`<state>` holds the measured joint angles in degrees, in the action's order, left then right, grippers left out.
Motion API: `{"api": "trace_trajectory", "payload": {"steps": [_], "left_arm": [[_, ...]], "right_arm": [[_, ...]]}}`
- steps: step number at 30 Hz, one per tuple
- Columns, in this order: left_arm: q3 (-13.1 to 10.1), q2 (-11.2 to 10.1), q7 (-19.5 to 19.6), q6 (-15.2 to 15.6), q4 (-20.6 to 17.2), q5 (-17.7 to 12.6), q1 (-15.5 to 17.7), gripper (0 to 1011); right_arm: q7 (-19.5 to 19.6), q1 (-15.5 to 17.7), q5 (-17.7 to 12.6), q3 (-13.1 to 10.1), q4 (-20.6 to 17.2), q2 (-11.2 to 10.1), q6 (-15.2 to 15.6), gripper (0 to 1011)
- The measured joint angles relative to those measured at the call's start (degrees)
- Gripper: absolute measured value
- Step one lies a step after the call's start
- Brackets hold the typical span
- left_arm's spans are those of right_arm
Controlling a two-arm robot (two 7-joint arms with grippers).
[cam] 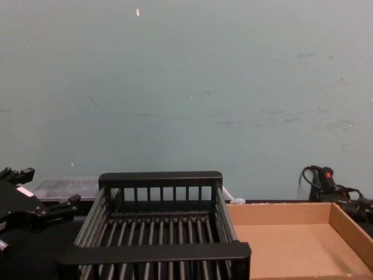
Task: Pick up the white tape and place it into the black box , Pick up the silver tape and place it into the brown box.
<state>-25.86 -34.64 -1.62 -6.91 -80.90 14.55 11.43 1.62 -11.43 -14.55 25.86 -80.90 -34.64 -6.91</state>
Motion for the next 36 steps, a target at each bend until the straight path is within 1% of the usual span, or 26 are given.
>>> {"api": "trace_trajectory", "payload": {"steps": [36], "left_arm": [[0.0, 0.0, 0.0, 0.0, 0.0, 0.0, 0.0, 1001]], "right_arm": [[0.0, 0.0, 0.0, 0.0, 0.0, 0.0, 0.0, 1002]]}}
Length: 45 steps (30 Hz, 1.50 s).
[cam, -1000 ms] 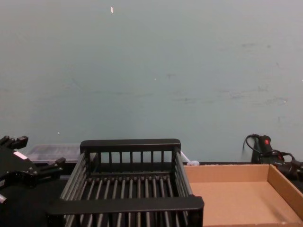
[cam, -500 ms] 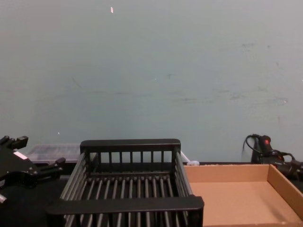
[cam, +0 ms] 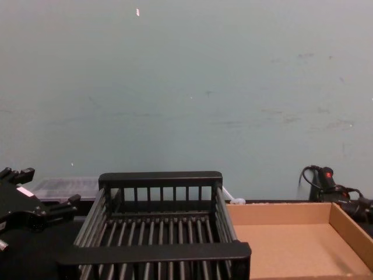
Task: Pick up the white tape and place it into the black box , Pick up the silver tape and place it into the brown box.
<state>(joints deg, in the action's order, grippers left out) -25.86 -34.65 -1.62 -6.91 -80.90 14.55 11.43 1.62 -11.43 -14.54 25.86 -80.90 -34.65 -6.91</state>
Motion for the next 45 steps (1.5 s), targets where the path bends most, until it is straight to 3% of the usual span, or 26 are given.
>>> {"api": "trace_trajectory", "payload": {"steps": [9, 23, 39, 45], "left_arm": [[0.0, 0.0, 0.0, 0.0, 0.0, 0.0, 0.0, 1001], [0.0, 0.0, 0.0, 0.0, 0.0, 0.0, 0.0, 1001], [0.0, 0.0, 0.0, 0.0, 0.0, 0.0, 0.0, 1002], [0.0, 0.0, 0.0, 0.0, 0.0, 0.0, 0.0, 1001]], "right_arm": [[0.0, 0.9, -0.2, -0.8, -0.8, -0.3, 0.0, 1002], [0.0, 10.1, -2.7, -6.4, -9.0, -2.9, 0.9, 1002], [-1.4, 18.3, -1.8, -8.2, -16.4, -4.9, 3.3, 1002], [-2.8, 20.9, -3.5, -9.8, -17.9, -5.1, 3.6, 1002]]}}
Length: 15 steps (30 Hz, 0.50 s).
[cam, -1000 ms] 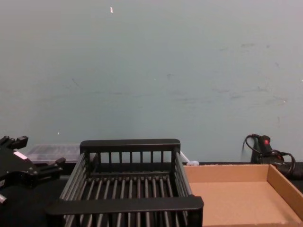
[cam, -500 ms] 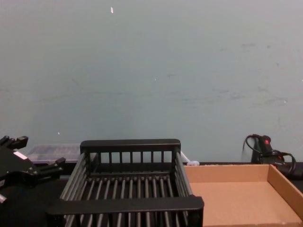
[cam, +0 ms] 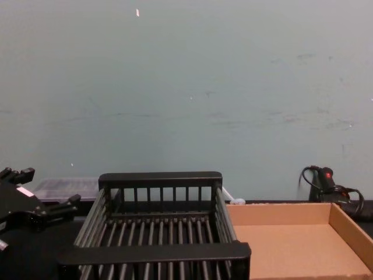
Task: Pick up the white tape and place it into the black box , Pick up the silver tape and place it into the brown box.
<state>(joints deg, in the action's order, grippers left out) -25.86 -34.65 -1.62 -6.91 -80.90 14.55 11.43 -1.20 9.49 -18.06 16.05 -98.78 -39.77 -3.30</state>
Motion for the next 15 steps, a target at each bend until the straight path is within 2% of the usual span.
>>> {"api": "trace_trajectory", "payload": {"steps": [4, 10, 15], "left_arm": [[0.0, 0.0, 0.0, 0.0, 0.0, 0.0, 0.0, 1001], [0.0, 0.0, 0.0, 0.0, 0.0, 0.0, 0.0, 1001], [0.0, 0.0, 0.0, 0.0, 0.0, 0.0, 0.0, 1001]], "right_arm": [[-1.6, 1.4, -1.6, -0.9, -0.8, 0.1, 0.7, 1002], [-3.1, 2.6, -2.5, -1.5, -1.6, 0.3, 2.1, 1002], [-4.3, 3.0, -3.3, -1.7, -2.0, 0.9, 4.5, 1002]]}}
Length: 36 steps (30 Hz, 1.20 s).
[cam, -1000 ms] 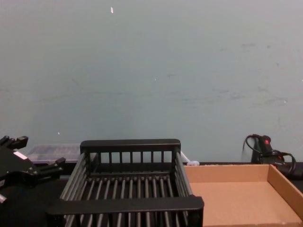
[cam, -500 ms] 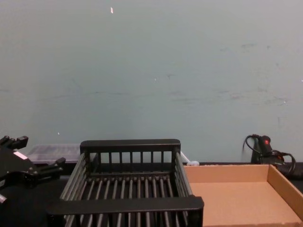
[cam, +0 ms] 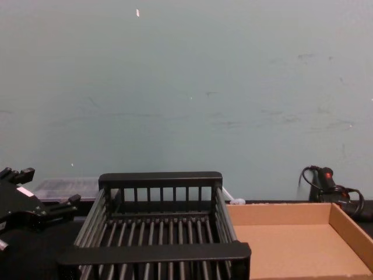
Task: Pick up the white tape and place it into the black box , Pick up the silver tape and place it into the brown box.
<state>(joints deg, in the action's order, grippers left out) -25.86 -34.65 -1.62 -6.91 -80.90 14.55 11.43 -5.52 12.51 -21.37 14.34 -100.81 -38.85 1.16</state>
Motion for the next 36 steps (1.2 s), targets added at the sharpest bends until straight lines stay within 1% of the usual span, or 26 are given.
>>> {"api": "trace_trajectory", "payload": {"steps": [4, 14, 22, 36], "left_arm": [[0.0, 0.0, 0.0, 0.0, 0.0, 0.0, 0.0, 1001], [0.0, 0.0, 0.0, 0.0, 0.0, 0.0, 0.0, 1001], [0.0, 0.0, 0.0, 0.0, 0.0, 0.0, 0.0, 1001], [0.0, 0.0, 0.0, 0.0, 0.0, 0.0, 0.0, 1001]], "right_arm": [[-1.3, 0.0, -0.8, -0.1, -0.1, 0.6, 2.3, 1002], [-2.9, -0.8, -0.3, 0.1, 2.0, 2.3, 4.8, 1002], [-4.1, -1.2, 0.4, -0.1, 3.6, 3.7, 5.9, 1002], [-5.9, -1.2, 2.1, -0.7, 4.8, 5.5, 6.8, 1002]]}}
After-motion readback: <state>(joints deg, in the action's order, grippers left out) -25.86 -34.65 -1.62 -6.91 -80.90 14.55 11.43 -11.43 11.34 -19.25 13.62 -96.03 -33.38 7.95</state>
